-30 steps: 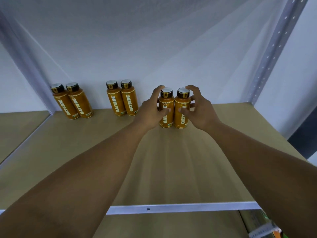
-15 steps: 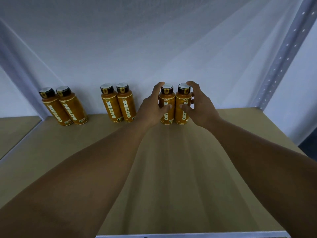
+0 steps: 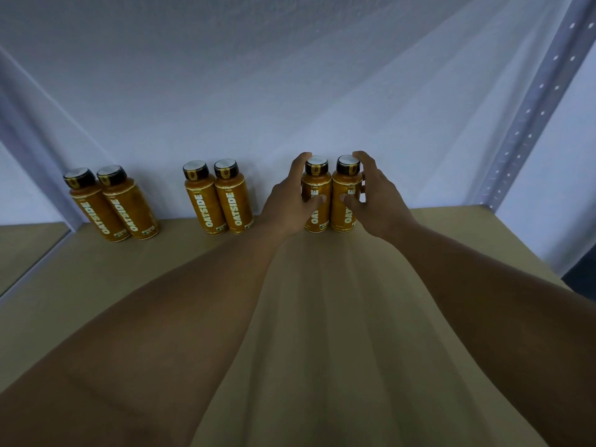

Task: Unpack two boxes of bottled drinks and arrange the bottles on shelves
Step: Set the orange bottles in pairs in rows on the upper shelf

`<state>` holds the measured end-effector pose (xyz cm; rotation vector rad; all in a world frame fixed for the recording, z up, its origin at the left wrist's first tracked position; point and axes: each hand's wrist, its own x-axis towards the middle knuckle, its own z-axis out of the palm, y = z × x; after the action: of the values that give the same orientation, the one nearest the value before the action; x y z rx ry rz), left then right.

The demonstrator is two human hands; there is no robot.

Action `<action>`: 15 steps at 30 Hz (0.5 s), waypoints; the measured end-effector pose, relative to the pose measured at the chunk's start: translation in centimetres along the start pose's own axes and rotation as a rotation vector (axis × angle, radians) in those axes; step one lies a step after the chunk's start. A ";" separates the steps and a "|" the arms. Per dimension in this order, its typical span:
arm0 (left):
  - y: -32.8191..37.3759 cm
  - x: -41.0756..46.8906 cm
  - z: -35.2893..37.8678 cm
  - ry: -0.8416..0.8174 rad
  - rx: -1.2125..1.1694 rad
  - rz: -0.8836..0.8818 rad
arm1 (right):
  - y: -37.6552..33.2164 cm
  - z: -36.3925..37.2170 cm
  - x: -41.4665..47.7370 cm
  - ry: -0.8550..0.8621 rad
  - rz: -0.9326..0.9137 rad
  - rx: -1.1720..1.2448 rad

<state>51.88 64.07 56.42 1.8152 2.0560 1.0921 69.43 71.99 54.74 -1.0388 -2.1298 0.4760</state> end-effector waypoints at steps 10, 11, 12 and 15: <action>0.2 0.8 0.6 -0.005 0.012 -0.003 | 0.6 -0.3 0.5 -0.002 -0.007 -0.019; 0.3 0.8 0.7 -0.002 0.012 -0.004 | 0.6 -0.2 0.6 0.000 -0.005 -0.021; 0.3 0.8 0.8 0.002 0.012 -0.006 | 0.7 -0.2 0.6 0.001 -0.002 -0.024; 0.4 0.6 1.0 0.017 0.012 -0.016 | 0.8 -0.3 0.7 -0.009 0.013 -0.025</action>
<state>52.61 65.02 56.13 1.7978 2.0870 1.0975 69.77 73.02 54.72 -1.0671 -2.1428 0.4626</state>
